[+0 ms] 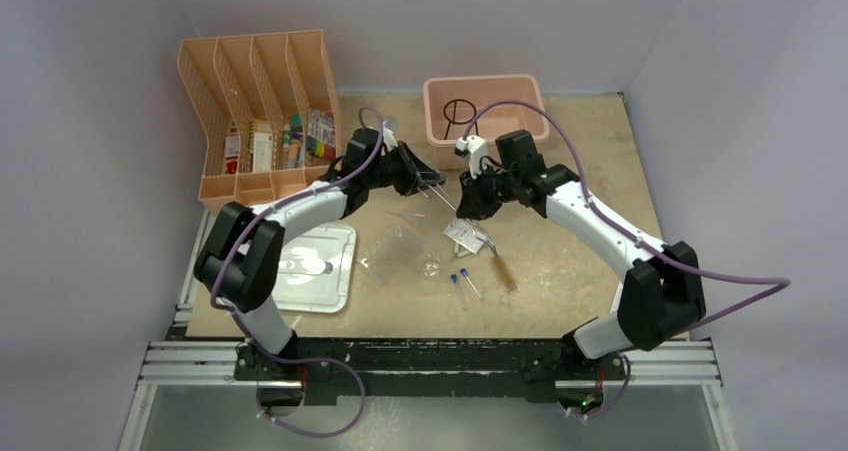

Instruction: Organize the chemistry lab equipment

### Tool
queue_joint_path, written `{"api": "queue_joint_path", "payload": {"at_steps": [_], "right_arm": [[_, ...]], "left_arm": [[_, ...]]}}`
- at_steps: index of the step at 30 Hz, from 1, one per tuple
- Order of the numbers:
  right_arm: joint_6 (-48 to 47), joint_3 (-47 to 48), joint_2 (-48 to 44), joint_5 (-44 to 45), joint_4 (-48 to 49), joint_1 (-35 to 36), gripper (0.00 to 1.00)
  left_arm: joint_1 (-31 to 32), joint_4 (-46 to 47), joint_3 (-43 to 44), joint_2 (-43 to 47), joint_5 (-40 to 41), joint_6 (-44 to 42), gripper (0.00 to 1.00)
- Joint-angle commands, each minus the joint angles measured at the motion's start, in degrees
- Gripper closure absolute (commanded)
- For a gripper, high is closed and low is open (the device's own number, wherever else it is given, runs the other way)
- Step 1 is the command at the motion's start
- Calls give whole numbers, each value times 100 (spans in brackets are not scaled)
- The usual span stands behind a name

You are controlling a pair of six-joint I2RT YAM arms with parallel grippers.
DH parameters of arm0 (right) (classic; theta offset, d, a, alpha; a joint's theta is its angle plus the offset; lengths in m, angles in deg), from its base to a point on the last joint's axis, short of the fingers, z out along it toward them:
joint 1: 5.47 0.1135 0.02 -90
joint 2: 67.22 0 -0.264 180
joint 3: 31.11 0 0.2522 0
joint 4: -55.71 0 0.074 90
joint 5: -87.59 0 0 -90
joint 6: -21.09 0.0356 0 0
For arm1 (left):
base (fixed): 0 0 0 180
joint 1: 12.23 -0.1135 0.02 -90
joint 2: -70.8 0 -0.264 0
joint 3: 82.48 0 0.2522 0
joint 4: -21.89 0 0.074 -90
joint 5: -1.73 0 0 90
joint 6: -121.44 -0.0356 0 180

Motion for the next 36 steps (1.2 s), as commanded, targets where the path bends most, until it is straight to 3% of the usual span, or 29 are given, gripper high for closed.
{"api": "queue_joint_path", "payload": {"at_steps": [1,3,6,9,15,19,25,32,36], "right_arm": [[799,233,-349,-363,494,-137,71],[1273,89,-562,-530,750,-236,48],[2183,-119,-1039,-245,1233,-353,28],[3226,-68,-1370,164,1395,-644,19],[6124,214,-1444,1101,1267,-1004,22],[7328,461,-1419,1677,1719,-1005,28],[8849,987,-1117,2338,1078,-998,31],[10346,1238,-745,2544,676,-1002,28],[10623,1144,-466,2667,1640,-1012,28]], "left_arm": [[-60,283,63,488,-72,-22,100],[-181,273,123,668,12,-18,100],[-443,331,169,940,128,74,100],[-672,353,241,1198,290,148,100],[-821,488,473,1512,1114,563,100],[-808,1045,575,1536,1915,801,100],[-627,2181,479,1414,2926,830,100],[-557,2903,443,1154,3115,1227,100],[-557,3194,371,1038,3089,1492,100]]}}
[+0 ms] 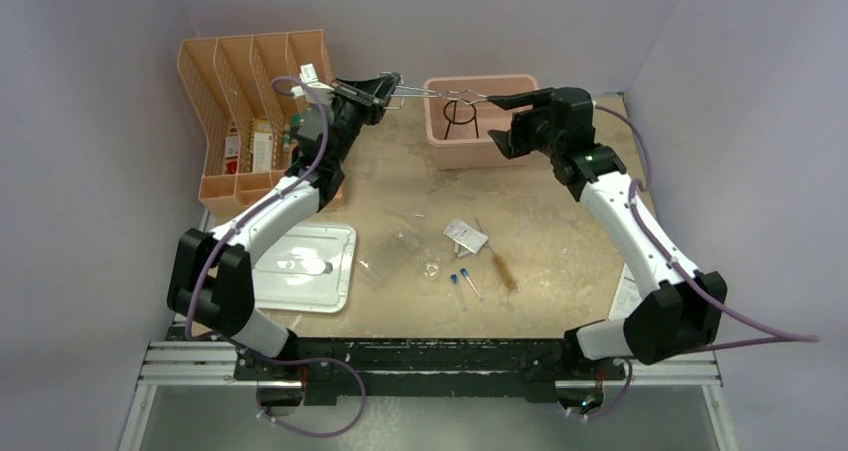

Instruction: Organize the chemistry lab equipment

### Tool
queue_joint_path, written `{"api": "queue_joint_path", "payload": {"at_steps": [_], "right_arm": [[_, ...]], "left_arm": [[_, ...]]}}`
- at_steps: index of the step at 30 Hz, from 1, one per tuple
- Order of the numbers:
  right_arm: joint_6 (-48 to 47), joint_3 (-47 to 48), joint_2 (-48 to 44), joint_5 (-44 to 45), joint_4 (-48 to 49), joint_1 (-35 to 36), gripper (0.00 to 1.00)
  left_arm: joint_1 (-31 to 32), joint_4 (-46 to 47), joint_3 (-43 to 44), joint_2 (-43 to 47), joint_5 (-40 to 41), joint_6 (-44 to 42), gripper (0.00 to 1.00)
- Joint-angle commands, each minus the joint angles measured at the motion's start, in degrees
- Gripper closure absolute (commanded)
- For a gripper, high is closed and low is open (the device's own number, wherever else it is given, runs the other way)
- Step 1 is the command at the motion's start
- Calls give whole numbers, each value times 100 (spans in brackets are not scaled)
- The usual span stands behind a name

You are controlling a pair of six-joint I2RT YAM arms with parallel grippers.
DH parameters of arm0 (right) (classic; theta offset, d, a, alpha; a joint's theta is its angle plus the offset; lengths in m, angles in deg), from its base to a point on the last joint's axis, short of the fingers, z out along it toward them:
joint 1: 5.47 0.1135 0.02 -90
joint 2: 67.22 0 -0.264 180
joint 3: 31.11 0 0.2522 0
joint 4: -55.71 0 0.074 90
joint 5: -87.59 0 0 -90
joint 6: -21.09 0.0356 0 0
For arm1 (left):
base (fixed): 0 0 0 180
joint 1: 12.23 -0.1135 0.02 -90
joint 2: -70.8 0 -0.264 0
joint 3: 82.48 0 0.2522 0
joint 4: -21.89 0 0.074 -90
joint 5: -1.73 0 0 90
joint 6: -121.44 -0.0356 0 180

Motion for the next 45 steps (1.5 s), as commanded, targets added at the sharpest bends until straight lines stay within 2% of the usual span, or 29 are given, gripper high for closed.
{"api": "queue_joint_path", "payload": {"at_steps": [1,4,8,15,17,21,24,25,31,35,40,45], "right_arm": [[791,152,243,272,1085,1,30],[866,259,468,313,1368,-3,32],[909,24,510,398,2230,-9,41],[981,71,694,374,2693,-25,50],[1019,135,743,295,2633,-30,57],[1079,79,760,247,2730,-44,80],[1205,-3,859,69,3070,-107,97],[1246,-52,902,26,3232,-129,100],[1258,-56,986,100,3479,-304,100],[1216,21,968,245,3448,-471,100],[1194,142,1010,382,3436,-607,100],[1061,270,1031,441,3149,-820,100]], "left_arm": [[18,1013,54,-60,155,506,100],[18,1212,-29,-96,147,675,100],[9,1215,-79,-94,199,718,100],[0,1406,-113,-208,172,881,100],[-8,1438,-103,-236,164,897,100],[-9,1413,-97,-276,196,873,100],[-9,1436,-96,-377,145,886,100],[-9,1445,-95,-413,118,887,100],[-29,1096,-148,-428,10,741,65],[-80,709,-91,-418,-60,659,48],[-176,86,59,-418,-136,448,35],[-303,-814,64,-228,-14,-19,29]]}}
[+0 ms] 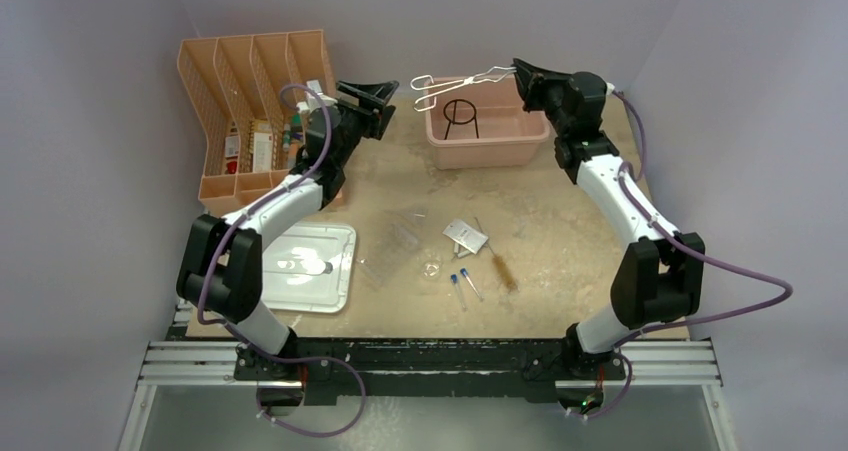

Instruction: Organize the chemistry lab equipment

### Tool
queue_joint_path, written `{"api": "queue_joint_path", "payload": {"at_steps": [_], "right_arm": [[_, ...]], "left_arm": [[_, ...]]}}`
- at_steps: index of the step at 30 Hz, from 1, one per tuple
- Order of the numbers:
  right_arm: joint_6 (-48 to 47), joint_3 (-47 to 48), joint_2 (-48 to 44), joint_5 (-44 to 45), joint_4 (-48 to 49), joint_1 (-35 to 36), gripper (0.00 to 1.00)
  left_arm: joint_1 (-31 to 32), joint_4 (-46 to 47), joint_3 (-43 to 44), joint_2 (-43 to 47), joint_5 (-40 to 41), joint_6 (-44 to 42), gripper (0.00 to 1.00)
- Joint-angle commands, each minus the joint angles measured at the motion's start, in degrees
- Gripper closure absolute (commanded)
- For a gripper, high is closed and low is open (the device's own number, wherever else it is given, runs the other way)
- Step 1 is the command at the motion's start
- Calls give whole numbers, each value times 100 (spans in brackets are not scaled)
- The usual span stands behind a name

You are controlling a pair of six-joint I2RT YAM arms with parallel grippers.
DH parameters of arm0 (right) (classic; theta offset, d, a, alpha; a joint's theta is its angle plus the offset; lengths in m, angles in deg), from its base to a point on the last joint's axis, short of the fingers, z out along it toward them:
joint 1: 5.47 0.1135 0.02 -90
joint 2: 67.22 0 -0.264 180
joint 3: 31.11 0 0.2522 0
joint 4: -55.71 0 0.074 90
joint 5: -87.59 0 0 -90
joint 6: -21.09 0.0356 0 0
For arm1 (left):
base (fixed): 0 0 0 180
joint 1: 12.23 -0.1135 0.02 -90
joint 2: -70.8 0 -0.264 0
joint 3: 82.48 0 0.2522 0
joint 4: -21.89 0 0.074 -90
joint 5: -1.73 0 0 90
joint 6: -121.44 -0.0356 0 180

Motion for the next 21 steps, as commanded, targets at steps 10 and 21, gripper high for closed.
{"api": "queue_joint_path", "payload": {"at_steps": [10,21], "right_arm": [[-1524,304,-29,745,-540,-402,100],[-2174,597,534,958,-488,-398,100]], "left_arm": [[-190,-2650,85,955,189,-2097,28],[-190,-3629,-179,1367,463,-2799,28]]}}
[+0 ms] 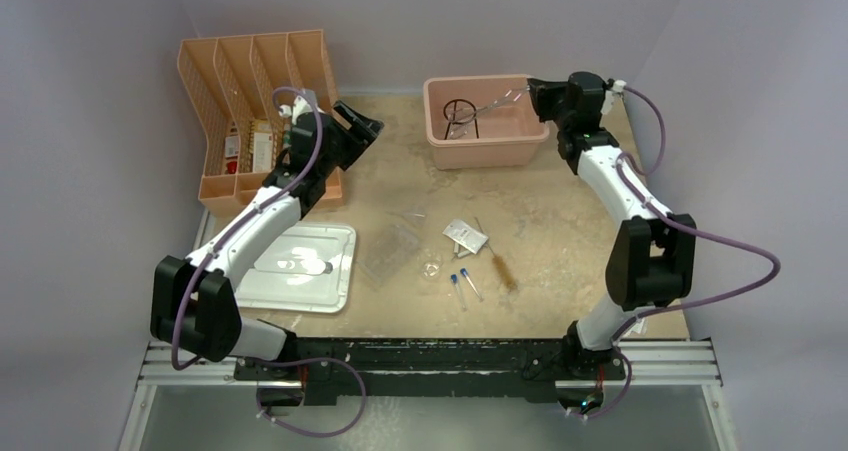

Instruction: Organize the chemistry lab equipment

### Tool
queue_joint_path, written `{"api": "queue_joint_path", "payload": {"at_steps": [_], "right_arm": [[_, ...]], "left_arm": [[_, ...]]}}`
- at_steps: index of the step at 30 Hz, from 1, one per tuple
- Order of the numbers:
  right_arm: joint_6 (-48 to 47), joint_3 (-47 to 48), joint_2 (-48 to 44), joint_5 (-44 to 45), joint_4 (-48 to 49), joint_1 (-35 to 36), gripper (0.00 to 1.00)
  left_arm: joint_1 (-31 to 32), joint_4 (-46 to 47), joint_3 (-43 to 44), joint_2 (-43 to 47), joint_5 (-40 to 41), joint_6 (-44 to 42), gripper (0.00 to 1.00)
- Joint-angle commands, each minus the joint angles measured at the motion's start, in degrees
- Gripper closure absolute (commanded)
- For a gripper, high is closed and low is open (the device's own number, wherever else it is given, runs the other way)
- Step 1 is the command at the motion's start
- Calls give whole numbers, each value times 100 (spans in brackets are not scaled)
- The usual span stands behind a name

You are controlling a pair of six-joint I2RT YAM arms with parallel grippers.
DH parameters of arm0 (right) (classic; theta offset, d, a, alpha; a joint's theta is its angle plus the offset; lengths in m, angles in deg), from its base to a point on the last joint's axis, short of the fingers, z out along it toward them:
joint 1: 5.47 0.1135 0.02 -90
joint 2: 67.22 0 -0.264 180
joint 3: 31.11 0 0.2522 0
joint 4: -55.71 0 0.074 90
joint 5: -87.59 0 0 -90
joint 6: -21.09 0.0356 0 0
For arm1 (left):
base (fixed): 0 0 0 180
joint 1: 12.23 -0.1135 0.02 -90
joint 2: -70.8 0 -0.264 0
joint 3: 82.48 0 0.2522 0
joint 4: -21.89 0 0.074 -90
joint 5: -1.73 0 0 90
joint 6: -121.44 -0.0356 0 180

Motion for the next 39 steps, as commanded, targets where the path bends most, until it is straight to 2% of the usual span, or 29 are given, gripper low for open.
{"api": "queue_joint_path", "payload": {"at_steps": [1,14,27,32,39], "right_arm": [[-239,457,154,331,309,11,100],[-74,576,792,131,675,146,100],[-477,272,897,711,730,641,100],[-659,287,1011,854,665,760,92],[-687,149,1083,936,550,812,88]], "left_arm": [[-28,-429,-90,151,210,-413,29],[-131,-675,135,71,337,-694,29],[-383,-877,134,162,249,-874,29],[-406,-866,66,184,222,-892,29],[-419,-877,41,229,251,-920,29]]}}
